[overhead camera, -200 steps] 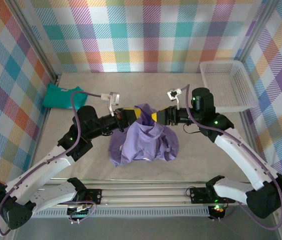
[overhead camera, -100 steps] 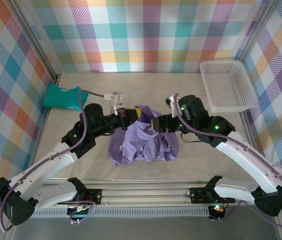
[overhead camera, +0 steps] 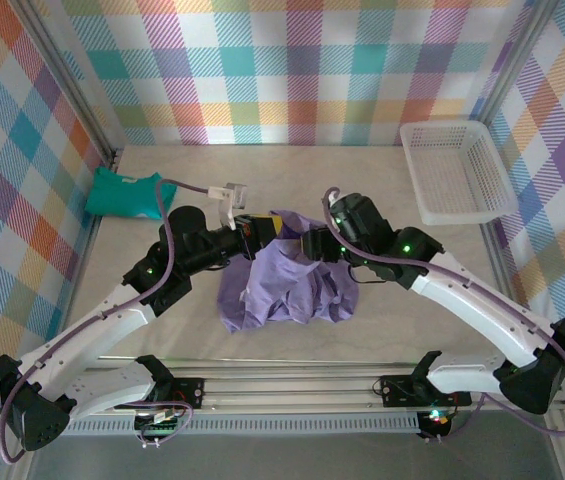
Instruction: Fold the inside-out t-shirt
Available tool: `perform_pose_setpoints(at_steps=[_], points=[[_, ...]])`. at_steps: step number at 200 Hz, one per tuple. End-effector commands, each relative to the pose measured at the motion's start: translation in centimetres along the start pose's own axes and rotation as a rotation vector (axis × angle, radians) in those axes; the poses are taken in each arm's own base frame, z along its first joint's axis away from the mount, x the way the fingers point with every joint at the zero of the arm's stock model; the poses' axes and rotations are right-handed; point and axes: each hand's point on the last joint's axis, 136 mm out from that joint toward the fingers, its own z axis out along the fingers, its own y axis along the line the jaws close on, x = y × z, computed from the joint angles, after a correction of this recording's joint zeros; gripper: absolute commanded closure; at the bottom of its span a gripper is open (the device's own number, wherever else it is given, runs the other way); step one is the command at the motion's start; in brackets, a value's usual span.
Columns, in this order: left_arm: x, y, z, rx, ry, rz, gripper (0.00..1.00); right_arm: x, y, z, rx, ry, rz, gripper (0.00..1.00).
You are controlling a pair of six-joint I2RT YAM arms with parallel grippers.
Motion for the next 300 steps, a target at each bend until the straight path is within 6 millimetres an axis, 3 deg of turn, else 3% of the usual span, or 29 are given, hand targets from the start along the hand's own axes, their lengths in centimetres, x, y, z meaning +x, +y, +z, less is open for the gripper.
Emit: perform_pose_setpoints(at_steps=[1,10,24,49,73,103,123,152,201,252,269,300], points=[[-0.8,-0.9,-0.3,0.016,-0.022,0.039,1.0,-1.3,-0.1,-0.9,-0.001,-0.075,0.024,0.57],[-0.9,-0.9,-0.3,0.017,-0.025,0.04,1.0,-1.2,0.0,-0.7,-0.012,-0.069,0.025,0.67],[-0.9,-0.9,-0.4,0.015,-0.029,0.043,1.0,-1.2,0.1,-0.5,-0.03,-0.067,0.035,0.73],[-1.0,0.3,-0.9,-0.055,-0.047,0.034,1.0,-2.1,1.0,-1.7,-0.157,-0.143,0.034,1.0],[-0.3,2.6,-1.3,-0.17,-0.038,0.031,1.0,-3.6,3.9,-4.5,-0.428,-0.288,-0.046,1.0],[1.1,5.6,-2.0,-0.316,0.001,0.027,1.0,-4.6,5.8,-7.6,-0.699,-0.373,-0.121,1.0],[1.7,6.3,-2.3,-0.35,0.022,0.034,0.92,-4.4,6.7,-8.4,-0.823,-0.357,-0.17,1.0],[1.4,6.3,-2.7,-0.36,0.013,0.057,0.87,-3.3,8.1,-8.1,-0.953,-0.271,-0.213,1.0],[0.0,6.7,-3.0,-0.411,-0.028,0.093,0.93,-1.5,8.9,-7.7,-1.057,-0.164,-0.239,1.0],[-0.2,6.8,0.2,-0.406,0.04,0.109,0.9,-1.7,9.7,-7.2,-1.138,-0.133,-0.207,1.0],[0.0,6.9,0.7,-0.413,0.076,0.129,0.85,-2.1,9.5,-7.1,-1.111,-0.16,-0.205,1.0],[0.7,7.6,-1.5,-0.457,0.082,0.152,0.63,-2.7,8.8,-6.8,-1.037,-0.206,-0.188,1.0]])
